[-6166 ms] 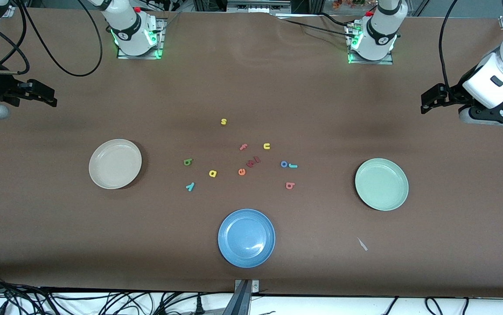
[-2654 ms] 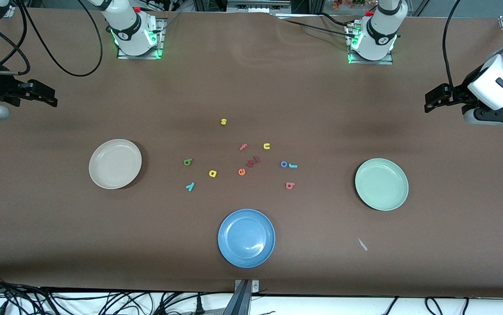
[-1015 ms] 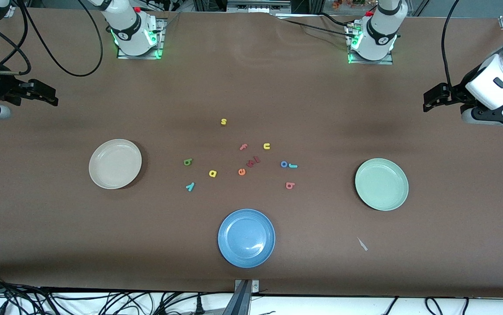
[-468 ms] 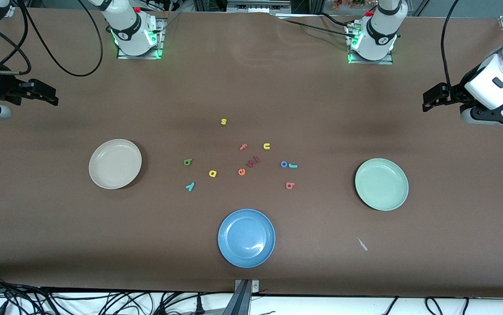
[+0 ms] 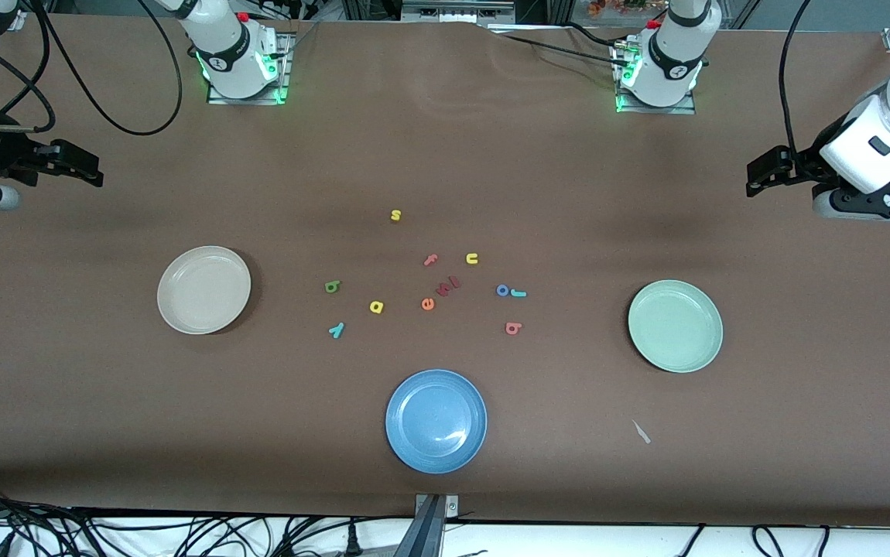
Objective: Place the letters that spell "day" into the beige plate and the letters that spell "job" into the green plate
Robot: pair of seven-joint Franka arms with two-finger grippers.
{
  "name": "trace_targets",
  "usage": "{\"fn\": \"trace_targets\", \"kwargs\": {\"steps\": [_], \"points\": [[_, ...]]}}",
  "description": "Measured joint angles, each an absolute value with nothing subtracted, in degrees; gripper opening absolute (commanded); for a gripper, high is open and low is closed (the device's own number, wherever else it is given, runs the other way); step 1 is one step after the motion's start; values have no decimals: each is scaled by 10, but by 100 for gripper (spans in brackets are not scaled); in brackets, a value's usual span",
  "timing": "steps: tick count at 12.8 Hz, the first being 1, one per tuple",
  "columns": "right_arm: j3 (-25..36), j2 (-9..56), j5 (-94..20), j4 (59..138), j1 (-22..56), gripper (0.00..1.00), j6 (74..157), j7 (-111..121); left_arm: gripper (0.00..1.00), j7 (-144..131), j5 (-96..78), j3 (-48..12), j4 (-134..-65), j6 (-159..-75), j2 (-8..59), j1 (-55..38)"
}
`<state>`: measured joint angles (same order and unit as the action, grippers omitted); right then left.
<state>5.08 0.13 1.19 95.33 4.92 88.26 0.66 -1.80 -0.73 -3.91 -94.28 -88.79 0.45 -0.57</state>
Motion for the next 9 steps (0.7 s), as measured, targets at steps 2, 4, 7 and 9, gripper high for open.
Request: {"fn": "trace_targets", "kwargs": {"steps": [2, 4, 7, 9], "points": [[51, 1, 12, 953, 49, 100, 883, 7, 100, -18, -7, -39, -943, -888, 5, -7], [51, 1, 12, 953, 49, 100, 882, 7, 100, -18, -7, -39, -943, -886, 6, -7], [51, 2, 12, 954, 49, 100, 880, 7, 100, -18, -8, -45, -943, -873, 22, -8], [50, 6, 12, 955, 50, 100, 880, 7, 100, -18, -9, -62, -943, -871, 34, -9]]}}
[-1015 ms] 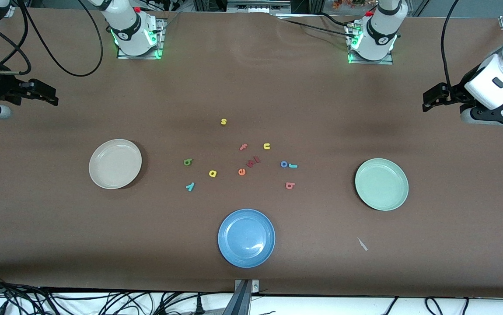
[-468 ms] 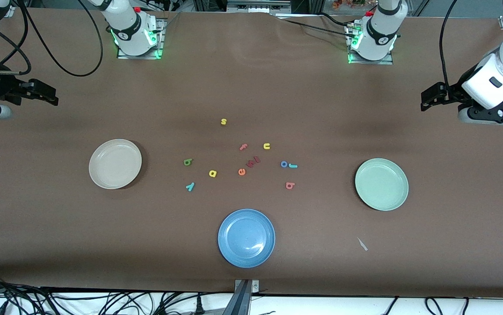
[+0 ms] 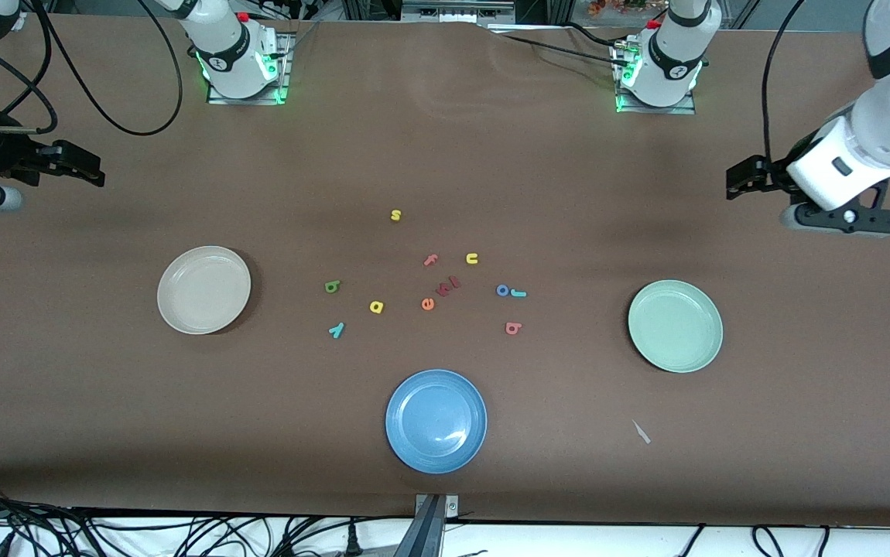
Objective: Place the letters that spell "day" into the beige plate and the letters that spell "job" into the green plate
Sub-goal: 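Reach the right gripper and the left gripper toward the scattered letters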
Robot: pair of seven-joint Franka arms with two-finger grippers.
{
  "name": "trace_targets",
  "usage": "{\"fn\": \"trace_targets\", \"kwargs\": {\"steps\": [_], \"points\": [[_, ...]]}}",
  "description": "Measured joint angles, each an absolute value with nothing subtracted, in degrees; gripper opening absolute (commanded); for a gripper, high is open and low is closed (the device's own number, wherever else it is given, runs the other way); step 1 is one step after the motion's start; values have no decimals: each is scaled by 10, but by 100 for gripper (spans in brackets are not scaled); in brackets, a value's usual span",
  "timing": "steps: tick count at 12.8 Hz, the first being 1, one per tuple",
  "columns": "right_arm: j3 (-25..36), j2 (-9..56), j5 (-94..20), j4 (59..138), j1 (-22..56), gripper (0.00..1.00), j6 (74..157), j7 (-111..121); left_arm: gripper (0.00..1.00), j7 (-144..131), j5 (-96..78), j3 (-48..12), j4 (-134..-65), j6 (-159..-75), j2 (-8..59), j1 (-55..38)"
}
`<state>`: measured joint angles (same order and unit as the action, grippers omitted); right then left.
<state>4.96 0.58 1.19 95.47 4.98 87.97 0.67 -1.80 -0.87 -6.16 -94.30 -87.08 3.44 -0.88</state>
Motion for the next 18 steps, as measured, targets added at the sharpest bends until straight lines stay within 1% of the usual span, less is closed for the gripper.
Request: {"fn": "trace_targets", "kwargs": {"steps": [5, 8, 10, 12, 14, 15, 18], "points": [[47, 16, 12, 955, 51, 100, 881, 7, 100, -20, -10, -127, -943, -867, 57, -11], [44, 29, 8, 955, 57, 100, 884, 6, 100, -20, -15, -136, -937, -882, 92, -24], [43, 38, -3, 955, 63, 100, 885, 6, 100, -20, -16, -137, -909, -908, 135, -46], [41, 45, -7, 955, 72, 100, 886, 5, 100, -20, -16, -137, -878, -958, 188, -76], [40, 52, -11, 955, 79, 100, 891, -1, 100, -27, -16, -136, -865, -1033, 234, -94], [40, 57, -12, 956, 84, 100, 897, -15, 100, -41, -16, -136, -861, -1068, 254, -97], [38, 76, -13, 958, 112, 100, 928, -74, 100, -85, -16, -134, -856, -1136, 295, -96]]}}
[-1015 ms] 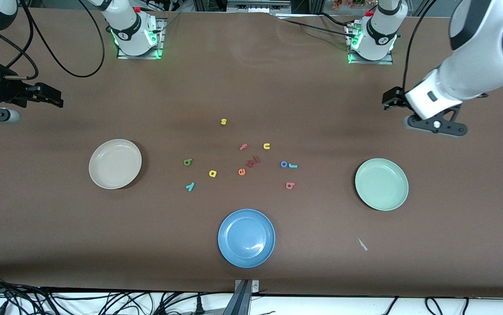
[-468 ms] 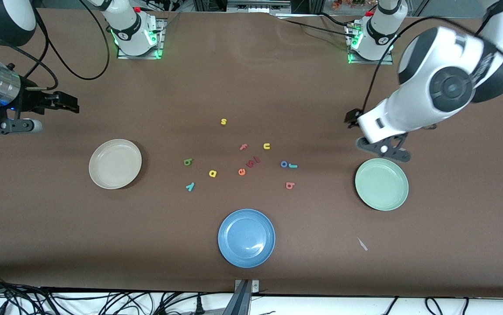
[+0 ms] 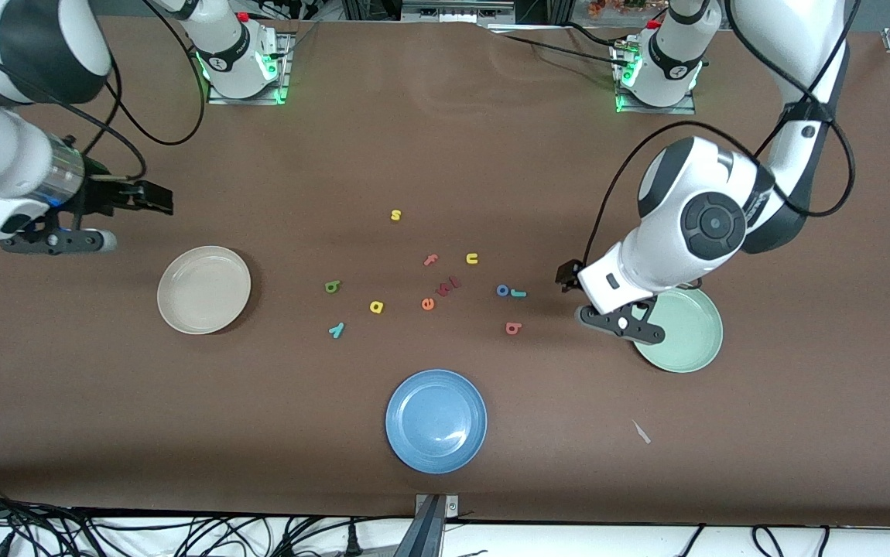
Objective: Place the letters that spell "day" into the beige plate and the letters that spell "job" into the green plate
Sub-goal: 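Reach the right gripper and the left gripper toward the scattered letters, then grasp the cyan y with the right gripper while the left gripper grasps pink b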
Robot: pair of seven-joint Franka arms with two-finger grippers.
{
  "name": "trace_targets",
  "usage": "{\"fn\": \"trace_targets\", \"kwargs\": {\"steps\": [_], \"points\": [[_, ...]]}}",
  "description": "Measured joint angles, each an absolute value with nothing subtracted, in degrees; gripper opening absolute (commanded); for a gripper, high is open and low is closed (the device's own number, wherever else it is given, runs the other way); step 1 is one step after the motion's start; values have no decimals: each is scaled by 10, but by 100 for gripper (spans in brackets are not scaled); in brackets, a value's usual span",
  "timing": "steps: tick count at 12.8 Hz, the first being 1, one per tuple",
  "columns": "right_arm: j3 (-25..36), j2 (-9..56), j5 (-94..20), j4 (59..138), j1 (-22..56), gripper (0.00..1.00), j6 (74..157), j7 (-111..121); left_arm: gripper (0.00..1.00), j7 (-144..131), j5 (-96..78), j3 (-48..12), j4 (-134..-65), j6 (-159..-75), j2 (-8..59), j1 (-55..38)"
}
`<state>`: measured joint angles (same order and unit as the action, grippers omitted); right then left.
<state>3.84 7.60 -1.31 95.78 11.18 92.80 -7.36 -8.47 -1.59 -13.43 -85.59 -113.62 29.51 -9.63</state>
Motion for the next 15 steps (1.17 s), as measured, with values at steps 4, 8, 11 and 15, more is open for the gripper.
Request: {"fn": "trace_targets", "kwargs": {"steps": [4, 8, 11, 15], "points": [[37, 110, -13, 963, 150, 100, 987, -175, 100, -223, -16, -135, -854, -1183, 332, -116], [36, 183, -17, 971, 206, 100, 1114, -318, 100, -345, -16, -135, -852, -1185, 346, -126], [35, 267, -25, 970, 249, 100, 1227, -405, 100, -453, -16, -135, -852, -1185, 356, -130], [36, 342, -92, 956, 258, 100, 1313, -412, 100, -604, -16, -133, -851, -1233, 389, -142]]}}
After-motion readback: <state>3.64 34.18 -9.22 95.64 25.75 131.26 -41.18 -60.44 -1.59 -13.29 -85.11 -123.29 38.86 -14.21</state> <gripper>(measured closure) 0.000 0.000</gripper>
